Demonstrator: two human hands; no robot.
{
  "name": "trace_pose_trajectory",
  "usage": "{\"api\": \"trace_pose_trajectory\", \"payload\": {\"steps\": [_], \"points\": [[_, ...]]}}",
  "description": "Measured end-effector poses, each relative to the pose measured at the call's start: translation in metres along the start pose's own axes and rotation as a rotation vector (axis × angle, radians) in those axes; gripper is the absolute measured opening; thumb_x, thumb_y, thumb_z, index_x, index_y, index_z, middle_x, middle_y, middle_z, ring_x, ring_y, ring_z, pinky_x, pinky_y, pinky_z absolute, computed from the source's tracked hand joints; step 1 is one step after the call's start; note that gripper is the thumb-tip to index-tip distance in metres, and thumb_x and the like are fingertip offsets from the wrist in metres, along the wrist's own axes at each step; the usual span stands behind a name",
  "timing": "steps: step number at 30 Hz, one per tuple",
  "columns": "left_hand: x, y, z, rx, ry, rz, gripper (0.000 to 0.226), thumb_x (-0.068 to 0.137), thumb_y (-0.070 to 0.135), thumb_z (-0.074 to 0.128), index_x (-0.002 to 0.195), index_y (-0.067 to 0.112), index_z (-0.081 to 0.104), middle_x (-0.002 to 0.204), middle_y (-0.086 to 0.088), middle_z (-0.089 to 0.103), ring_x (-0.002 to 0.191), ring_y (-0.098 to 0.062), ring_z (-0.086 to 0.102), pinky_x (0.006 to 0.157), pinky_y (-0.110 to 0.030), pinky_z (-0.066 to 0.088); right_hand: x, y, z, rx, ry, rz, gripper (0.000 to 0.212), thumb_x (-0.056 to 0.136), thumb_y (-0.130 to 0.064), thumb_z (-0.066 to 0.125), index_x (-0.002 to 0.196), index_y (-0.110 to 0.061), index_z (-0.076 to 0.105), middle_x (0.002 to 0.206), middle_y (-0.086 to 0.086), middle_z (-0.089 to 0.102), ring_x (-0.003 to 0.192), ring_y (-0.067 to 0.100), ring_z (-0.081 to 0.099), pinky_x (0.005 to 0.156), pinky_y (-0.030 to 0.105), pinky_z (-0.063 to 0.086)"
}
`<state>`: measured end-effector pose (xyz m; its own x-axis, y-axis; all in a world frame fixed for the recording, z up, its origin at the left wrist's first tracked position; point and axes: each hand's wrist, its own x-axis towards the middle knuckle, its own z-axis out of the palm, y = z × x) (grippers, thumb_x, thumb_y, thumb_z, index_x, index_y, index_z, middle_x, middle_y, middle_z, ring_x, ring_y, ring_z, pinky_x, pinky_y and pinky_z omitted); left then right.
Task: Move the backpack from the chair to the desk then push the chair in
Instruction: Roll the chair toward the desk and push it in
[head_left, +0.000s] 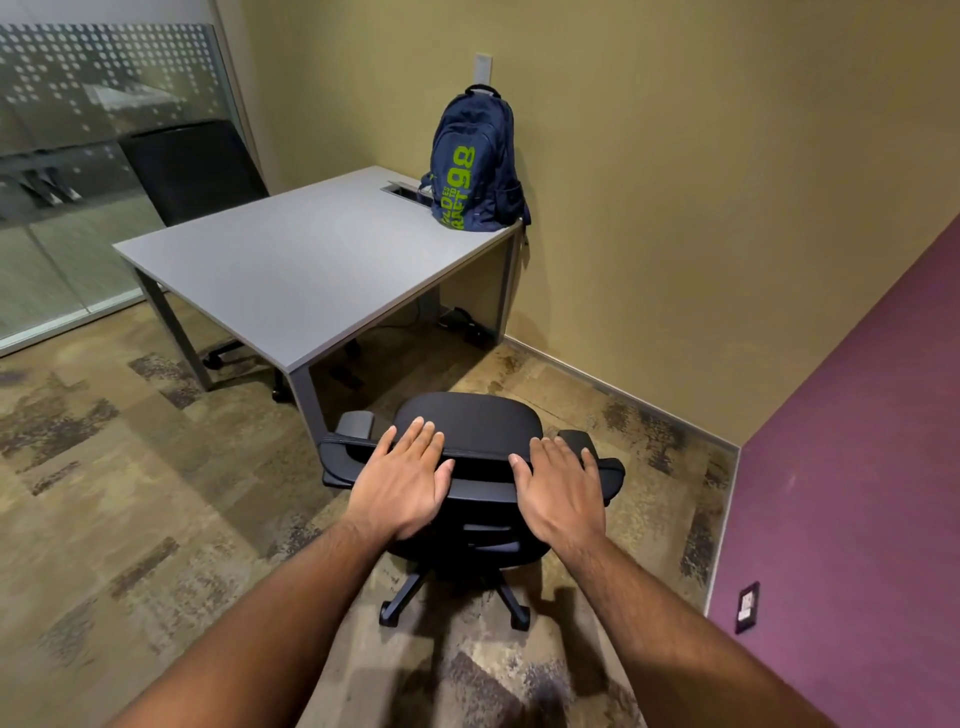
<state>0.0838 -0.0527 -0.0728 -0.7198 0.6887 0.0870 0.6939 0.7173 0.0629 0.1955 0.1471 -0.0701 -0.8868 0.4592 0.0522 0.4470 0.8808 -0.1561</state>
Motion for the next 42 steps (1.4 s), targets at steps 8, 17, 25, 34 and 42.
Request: {"api": "trace_pose_trajectory", "payload": {"steps": [8,17,25,34,42], "points": [[0.035,-0.007,0.001,-0.019,-0.015,0.005,0.068,0.104,0.052,0.006,0.159,0.016,0.026,0.166,-0.001,0.024,0.154,-0.014,0.013,0.126,-0.036,0.008,0.036,0.004,0.003,0.009,0.020,-0.004,0.070,0.103,-0.057,0.009,0.151,-0.018,0.043,0.156,-0.001,0.045,0.149,0.018,0.030,0.124,0.048,0.014],[0.092,-0.020,0.008,-0.040,0.011,-0.033,0.072,0.101,0.054,0.004,0.156,0.018,0.034,0.163,0.000,0.032,0.152,-0.013,0.023,0.125,-0.035,0.015,0.098,0.009,0.007,0.002,0.069,-0.031,0.071,0.100,-0.055,0.009,0.141,-0.020,0.055,0.144,-0.003,0.058,0.140,0.018,0.043,0.121,0.048,0.022],[0.178,-0.030,0.010,-0.079,0.034,-0.077,0.071,0.101,0.054,0.005,0.156,0.018,0.034,0.163,0.000,0.032,0.152,-0.013,0.023,0.125,-0.035,0.015,0.191,0.021,0.002,0.017,0.100,-0.055,0.068,0.100,-0.052,0.012,0.136,-0.021,0.060,0.138,-0.004,0.063,0.137,0.018,0.047,0.119,0.047,0.025],[0.210,-0.036,0.017,-0.045,0.038,-0.123,0.069,0.102,0.051,0.007,0.155,0.017,0.037,0.160,0.000,0.038,0.150,-0.014,0.028,0.124,-0.036,0.017,0.239,0.027,0.010,0.009,0.066,-0.127,0.062,0.102,-0.050,0.016,0.140,-0.022,0.056,0.143,-0.005,0.058,0.141,0.016,0.042,0.121,0.047,0.023],[0.259,-0.047,0.022,-0.059,0.043,-0.203,0.070,0.102,0.053,0.006,0.154,0.018,0.038,0.159,0.001,0.040,0.149,-0.013,0.030,0.123,-0.036,0.017,0.309,0.030,0.019,0.039,0.062,-0.172,0.060,0.099,-0.045,0.018,0.140,-0.025,0.057,0.144,-0.007,0.058,0.141,0.013,0.042,0.122,0.045,0.021]]}}
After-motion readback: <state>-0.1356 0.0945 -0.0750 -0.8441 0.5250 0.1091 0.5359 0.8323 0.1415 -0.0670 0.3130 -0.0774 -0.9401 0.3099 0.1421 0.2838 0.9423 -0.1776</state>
